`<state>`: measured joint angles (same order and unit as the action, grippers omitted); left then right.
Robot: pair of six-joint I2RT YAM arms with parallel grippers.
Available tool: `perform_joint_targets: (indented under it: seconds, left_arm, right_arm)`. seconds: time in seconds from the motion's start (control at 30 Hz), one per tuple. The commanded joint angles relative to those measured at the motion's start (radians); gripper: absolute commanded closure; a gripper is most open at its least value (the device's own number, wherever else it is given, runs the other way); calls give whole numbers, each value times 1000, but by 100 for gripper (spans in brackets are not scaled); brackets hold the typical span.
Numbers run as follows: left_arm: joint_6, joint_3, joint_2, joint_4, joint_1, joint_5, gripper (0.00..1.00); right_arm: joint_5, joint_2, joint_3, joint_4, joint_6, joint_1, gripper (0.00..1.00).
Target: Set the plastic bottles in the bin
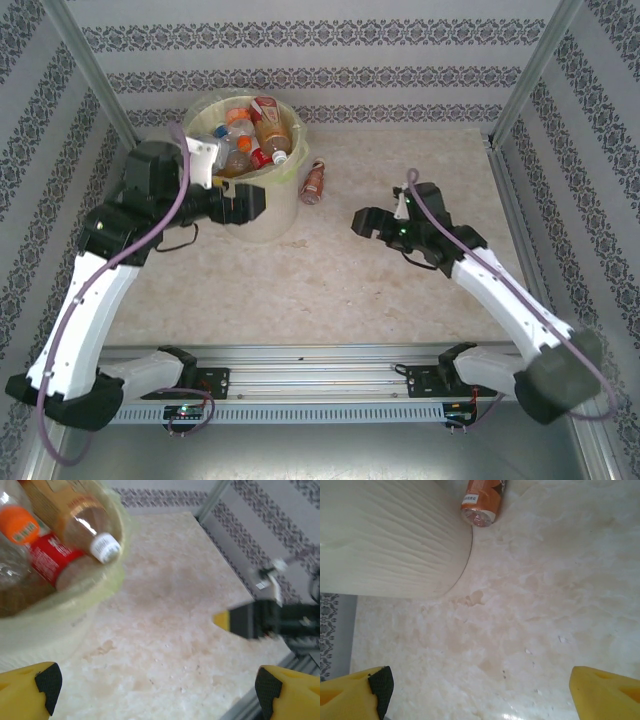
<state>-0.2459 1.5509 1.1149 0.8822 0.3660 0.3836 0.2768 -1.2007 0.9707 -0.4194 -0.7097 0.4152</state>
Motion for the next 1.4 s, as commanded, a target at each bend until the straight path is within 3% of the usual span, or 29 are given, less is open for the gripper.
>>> perform_joint_targets:
  seconds: [0.0, 0.27, 0.4, 0.87, 1.37]
  left_arm:
    - [18, -127, -71, -83, 46, -8, 0]
    - [-37, -483, -215, -297, 91, 51, 0]
    - [-26, -569, -228, -334, 93, 103, 0]
    - [-59, -651, -244, -416, 92, 130, 0]
    - [-107, -692, -244, -493, 92, 132, 0]
  right_arm:
    - [-30, -115, 71, 138, -17, 20, 11]
    - [-40, -408, 221, 250, -65, 25, 16]
    - [-44, -542, 321, 248, -99, 16, 16]
    - [-22, -928, 697, 161, -158, 18, 9]
    - [17, -1092, 893, 59, -151, 23, 10]
